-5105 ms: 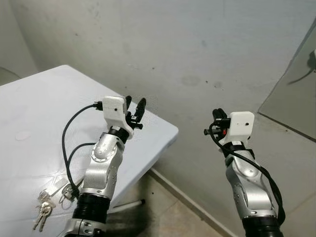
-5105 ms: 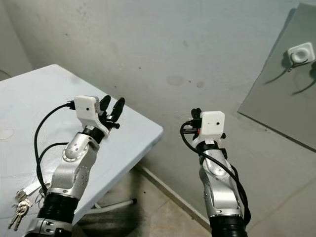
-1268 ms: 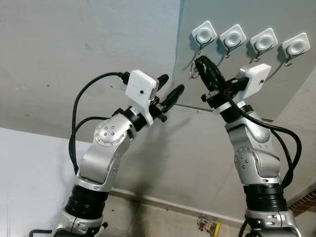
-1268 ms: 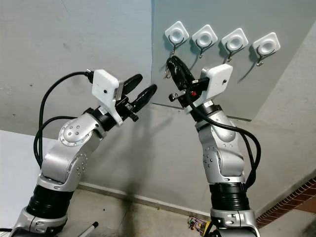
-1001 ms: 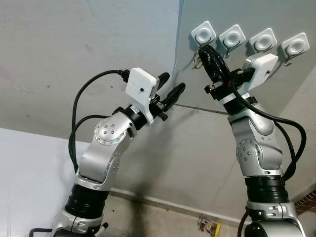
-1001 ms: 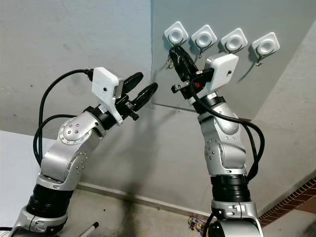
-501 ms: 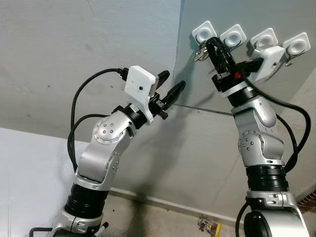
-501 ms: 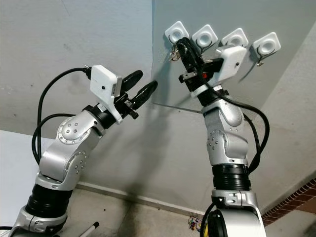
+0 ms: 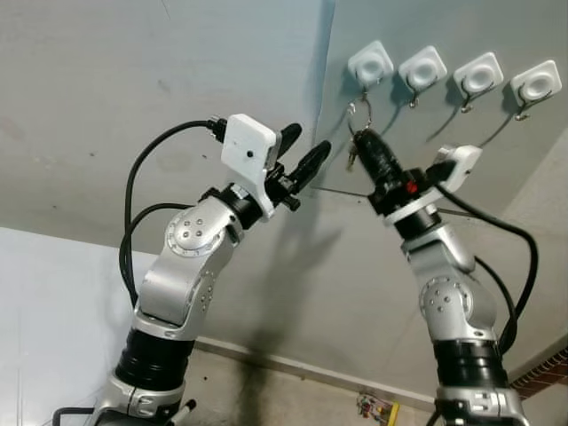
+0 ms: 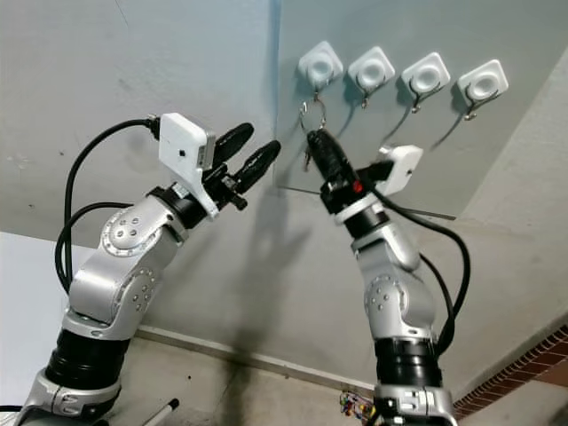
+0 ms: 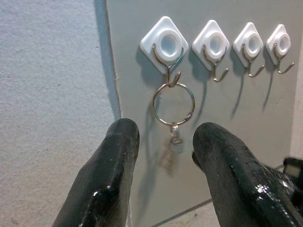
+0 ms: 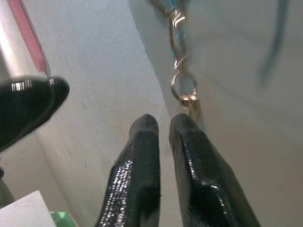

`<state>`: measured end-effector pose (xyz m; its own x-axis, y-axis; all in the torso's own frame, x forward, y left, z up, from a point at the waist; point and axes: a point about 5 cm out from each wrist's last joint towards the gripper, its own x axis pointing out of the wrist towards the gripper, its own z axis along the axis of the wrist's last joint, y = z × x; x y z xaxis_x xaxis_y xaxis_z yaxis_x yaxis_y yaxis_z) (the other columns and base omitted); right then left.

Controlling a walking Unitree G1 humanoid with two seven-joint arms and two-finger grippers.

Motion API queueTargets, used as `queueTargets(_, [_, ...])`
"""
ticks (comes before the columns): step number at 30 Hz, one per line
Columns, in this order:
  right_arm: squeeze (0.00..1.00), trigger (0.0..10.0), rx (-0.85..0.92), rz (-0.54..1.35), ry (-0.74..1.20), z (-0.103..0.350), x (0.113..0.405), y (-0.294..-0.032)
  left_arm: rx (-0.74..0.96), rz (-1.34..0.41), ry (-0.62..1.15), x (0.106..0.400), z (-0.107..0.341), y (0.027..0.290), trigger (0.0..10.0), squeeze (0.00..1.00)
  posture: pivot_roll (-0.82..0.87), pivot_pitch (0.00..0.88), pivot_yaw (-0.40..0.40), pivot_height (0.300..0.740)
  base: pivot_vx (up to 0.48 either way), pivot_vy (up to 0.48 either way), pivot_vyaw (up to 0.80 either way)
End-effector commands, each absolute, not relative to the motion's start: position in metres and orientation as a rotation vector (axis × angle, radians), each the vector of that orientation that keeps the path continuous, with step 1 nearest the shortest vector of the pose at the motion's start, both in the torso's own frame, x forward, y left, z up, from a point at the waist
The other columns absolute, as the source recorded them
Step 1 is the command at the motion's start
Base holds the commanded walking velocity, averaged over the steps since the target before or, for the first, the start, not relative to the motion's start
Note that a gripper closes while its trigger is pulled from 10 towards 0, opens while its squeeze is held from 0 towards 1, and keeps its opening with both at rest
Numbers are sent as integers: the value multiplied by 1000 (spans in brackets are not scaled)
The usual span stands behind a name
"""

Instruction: Hang keys on a hook

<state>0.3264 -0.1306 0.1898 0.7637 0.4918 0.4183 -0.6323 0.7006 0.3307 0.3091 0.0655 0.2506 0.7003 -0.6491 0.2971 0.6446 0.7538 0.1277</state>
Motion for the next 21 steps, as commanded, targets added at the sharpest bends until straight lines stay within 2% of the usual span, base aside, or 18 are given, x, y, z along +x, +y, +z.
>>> queueTargets(1, [1000,10000,461,647,-331,196,327,-131,16,-708,-362,308,258,67,10000,0,-1,24,-16,740,0,0,0])
queueTargets(10, [1000,10000,482,636,-340,195,325,-133,5,-687,-358,308,257,69,10000,0,7,25,-25,740,0,0,0])
queueTargets(21, [1000,10000,460,546,-260,162,305,-142,-18,-611,-280,307,233,77,10000,0,1,26,-26,740,0,0,0])
